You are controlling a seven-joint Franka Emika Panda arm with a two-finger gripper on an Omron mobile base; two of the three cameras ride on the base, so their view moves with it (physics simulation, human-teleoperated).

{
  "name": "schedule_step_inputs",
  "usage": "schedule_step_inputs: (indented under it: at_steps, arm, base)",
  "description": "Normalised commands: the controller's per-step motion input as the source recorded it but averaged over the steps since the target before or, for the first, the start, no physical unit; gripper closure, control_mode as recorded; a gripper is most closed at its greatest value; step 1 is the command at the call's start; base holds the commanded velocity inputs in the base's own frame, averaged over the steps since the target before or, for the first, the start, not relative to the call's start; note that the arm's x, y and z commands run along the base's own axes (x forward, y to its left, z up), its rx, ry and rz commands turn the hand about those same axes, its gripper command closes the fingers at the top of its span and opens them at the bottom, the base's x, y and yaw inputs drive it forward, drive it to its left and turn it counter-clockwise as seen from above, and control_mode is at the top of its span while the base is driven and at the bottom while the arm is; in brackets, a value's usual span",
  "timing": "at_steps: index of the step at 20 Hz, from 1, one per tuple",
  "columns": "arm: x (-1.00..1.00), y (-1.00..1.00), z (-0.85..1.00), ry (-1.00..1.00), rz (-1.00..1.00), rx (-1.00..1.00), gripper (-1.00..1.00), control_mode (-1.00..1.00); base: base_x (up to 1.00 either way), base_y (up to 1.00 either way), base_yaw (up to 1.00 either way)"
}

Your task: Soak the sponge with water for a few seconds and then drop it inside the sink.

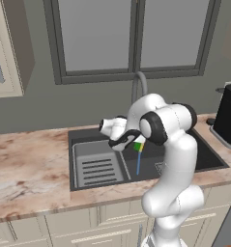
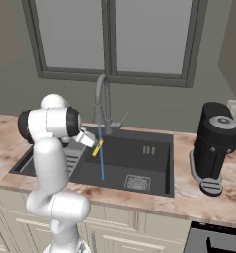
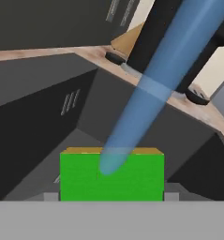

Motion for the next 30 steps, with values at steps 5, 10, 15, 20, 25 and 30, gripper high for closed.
schedule_step_inputs:
  at_steps: [5,10,15,20,25,30]
  arm:
    - [0.2,0.08,-0.04,-0.12,-0.02,-0.04,1.0,-1.0]
    - [0.01,0.0,0.0,-0.19,-0.03,0.0,1.0,-1.0]
    - [0.04,0.0,-0.01,-0.05,-0.03,0.0,1.0,-1.0]
    - [0.0,-0.03,0.0,0.0,0.0,0.0,1.0,-1.0]
    - [0.0,-0.01,0.0,0.0,0.0,0.0,1.0,-1.0]
    - [-0.26,0.0,0.04,0.0,0.0,0.0,1.0,-1.0]
  base:
    - [0.0,0.0,0.0]
    - [0.0,0.0,0.0]
    - [0.0,0.0,0.0]
    - [0.0,0.0,0.0]
    - [0.0,0.0,0.0]
    - [0.0,0.0,0.0]
